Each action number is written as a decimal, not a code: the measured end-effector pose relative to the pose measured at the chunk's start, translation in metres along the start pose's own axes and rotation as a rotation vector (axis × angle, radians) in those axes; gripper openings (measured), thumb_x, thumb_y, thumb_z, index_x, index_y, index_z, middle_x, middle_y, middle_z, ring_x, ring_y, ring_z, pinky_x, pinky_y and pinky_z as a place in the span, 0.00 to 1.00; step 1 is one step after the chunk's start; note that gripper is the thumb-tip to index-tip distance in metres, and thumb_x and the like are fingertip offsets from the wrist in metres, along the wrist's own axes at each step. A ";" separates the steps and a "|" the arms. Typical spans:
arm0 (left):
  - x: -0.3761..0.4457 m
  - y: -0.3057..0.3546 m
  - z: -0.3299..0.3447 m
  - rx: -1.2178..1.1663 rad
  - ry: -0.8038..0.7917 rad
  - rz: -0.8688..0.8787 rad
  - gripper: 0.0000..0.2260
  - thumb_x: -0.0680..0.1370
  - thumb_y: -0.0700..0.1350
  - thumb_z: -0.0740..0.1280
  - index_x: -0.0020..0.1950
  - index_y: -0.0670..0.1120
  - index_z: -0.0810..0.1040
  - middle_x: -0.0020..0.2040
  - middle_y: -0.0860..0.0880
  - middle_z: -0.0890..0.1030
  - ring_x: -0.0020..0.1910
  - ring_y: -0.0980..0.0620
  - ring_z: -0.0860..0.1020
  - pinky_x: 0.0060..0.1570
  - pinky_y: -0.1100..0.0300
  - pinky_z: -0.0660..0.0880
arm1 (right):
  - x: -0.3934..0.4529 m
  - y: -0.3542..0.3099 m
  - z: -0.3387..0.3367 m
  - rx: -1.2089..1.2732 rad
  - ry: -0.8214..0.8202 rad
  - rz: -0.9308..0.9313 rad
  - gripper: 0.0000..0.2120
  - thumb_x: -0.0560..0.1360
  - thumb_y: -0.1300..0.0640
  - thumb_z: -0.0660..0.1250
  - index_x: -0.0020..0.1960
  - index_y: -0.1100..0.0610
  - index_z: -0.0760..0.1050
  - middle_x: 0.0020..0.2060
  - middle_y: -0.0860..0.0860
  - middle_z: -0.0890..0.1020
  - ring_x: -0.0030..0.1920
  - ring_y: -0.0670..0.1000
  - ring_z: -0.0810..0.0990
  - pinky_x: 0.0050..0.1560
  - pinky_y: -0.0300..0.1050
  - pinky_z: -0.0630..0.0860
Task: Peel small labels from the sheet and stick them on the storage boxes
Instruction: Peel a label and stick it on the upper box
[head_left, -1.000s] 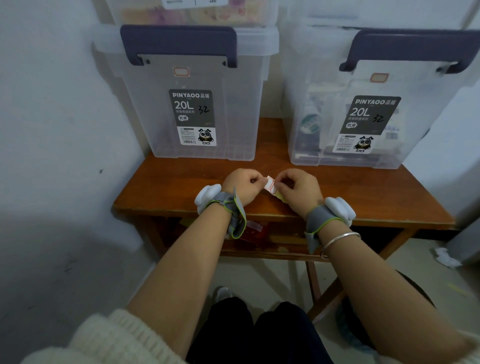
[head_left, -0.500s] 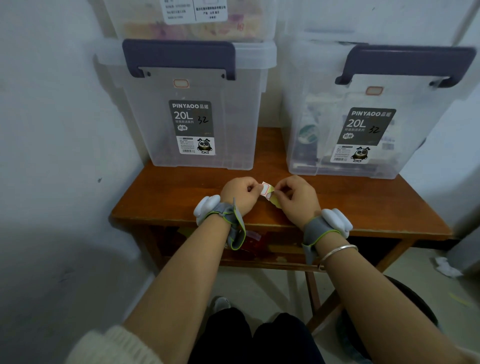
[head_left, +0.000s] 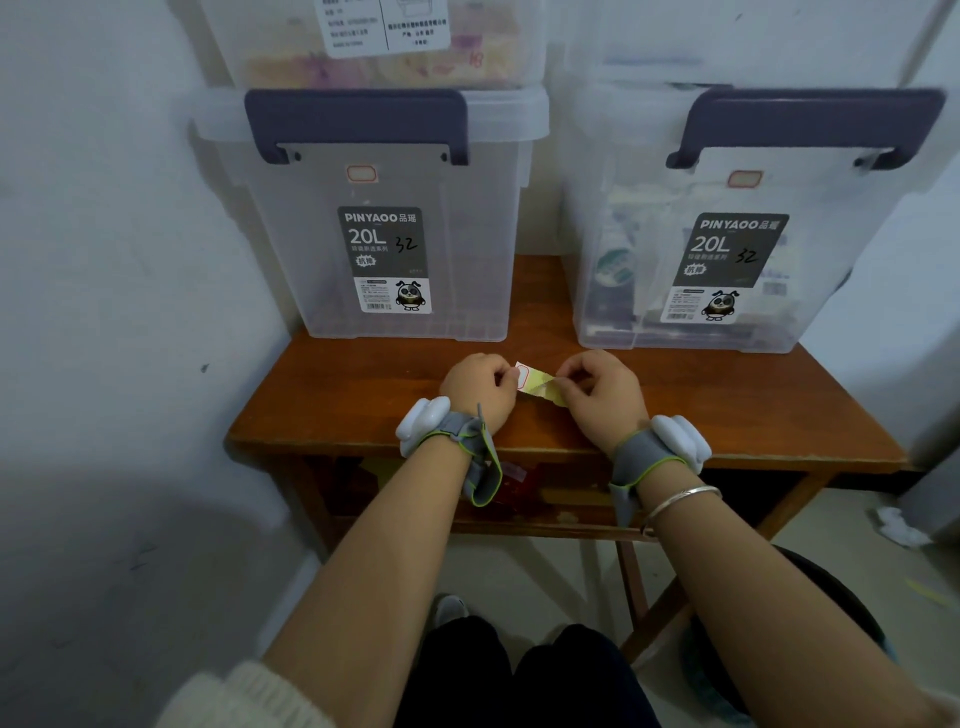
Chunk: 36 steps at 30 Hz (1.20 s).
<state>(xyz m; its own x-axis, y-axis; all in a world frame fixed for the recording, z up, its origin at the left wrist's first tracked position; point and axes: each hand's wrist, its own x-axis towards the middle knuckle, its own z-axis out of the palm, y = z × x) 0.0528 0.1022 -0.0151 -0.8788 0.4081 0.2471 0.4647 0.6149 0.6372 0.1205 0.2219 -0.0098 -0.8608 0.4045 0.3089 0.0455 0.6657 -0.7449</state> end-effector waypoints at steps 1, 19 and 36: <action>0.000 0.000 0.000 0.009 0.000 -0.005 0.12 0.78 0.44 0.60 0.47 0.37 0.78 0.47 0.38 0.77 0.48 0.40 0.75 0.40 0.56 0.66 | 0.000 0.001 0.000 0.011 0.008 0.007 0.04 0.72 0.64 0.63 0.44 0.62 0.76 0.43 0.51 0.74 0.43 0.48 0.72 0.44 0.39 0.68; 0.000 0.011 -0.006 0.208 -0.047 -0.069 0.09 0.77 0.40 0.59 0.47 0.41 0.78 0.53 0.39 0.78 0.52 0.41 0.75 0.45 0.54 0.71 | -0.003 0.004 -0.032 0.170 0.072 0.234 0.14 0.69 0.63 0.68 0.29 0.49 0.70 0.29 0.45 0.73 0.34 0.47 0.71 0.42 0.42 0.68; 0.081 0.254 -0.130 0.342 0.192 0.449 0.18 0.78 0.43 0.57 0.68 0.44 0.68 0.68 0.43 0.69 0.67 0.42 0.66 0.65 0.50 0.68 | 0.081 -0.098 -0.253 0.002 0.464 -0.183 0.07 0.70 0.59 0.68 0.44 0.63 0.80 0.40 0.59 0.83 0.40 0.52 0.76 0.48 0.44 0.75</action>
<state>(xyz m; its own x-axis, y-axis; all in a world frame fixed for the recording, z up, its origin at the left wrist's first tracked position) 0.0853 0.2038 0.2617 -0.5770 0.5691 0.5858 0.7760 0.6056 0.1760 0.1741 0.3482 0.2378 -0.5379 0.5178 0.6652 -0.0868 0.7509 -0.6547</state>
